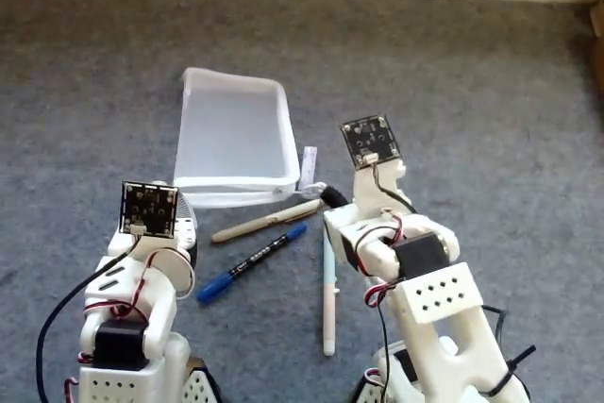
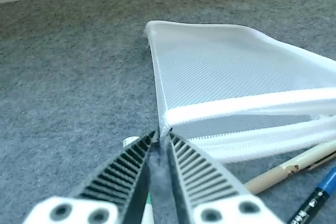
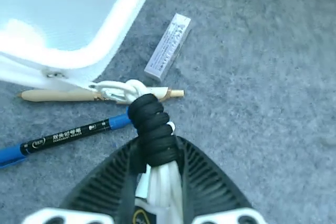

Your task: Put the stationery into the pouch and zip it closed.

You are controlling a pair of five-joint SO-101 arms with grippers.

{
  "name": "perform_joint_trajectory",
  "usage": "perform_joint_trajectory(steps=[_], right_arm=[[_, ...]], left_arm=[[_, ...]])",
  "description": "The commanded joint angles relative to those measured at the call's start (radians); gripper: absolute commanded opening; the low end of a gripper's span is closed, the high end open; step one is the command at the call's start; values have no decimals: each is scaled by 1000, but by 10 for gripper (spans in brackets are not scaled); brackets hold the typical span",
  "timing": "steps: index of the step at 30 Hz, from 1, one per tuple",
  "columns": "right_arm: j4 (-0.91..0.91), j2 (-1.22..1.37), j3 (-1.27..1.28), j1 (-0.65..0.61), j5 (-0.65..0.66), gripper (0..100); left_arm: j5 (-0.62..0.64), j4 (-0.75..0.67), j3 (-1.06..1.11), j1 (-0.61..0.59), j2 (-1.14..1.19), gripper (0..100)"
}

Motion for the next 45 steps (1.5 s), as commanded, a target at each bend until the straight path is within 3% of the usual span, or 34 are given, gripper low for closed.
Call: perform_joint_trajectory(steps=[1,4,10,14,19,27,31,40,45], right_arm=[[47,-82,-70,15,-5,6],[91,-170,-71,-51,-3,6],[180,-318,-74,-148,-3,6],[185,-328,-71,-160,-2,6],[194,-332,-74,-166,-2,6],[237,-334,-77,-171,-2,6],[237,-334,-77,-171,-2,6],[234,-334,-71,-171,-2,6],[228,-334,-71,-170,-3,11]], left_arm=[[5,2,-7,-28,-7,8],[5,0,-7,-27,-5,34],[9,-5,42,-27,-5,216],[9,-8,42,-25,-7,227],[5,-114,82,-25,-5,228],[-61,-278,197,-24,-4,224],[-64,-278,197,-24,-4,212],[-127,-278,191,-24,-5,13],[-129,-196,113,-24,-5,6]])
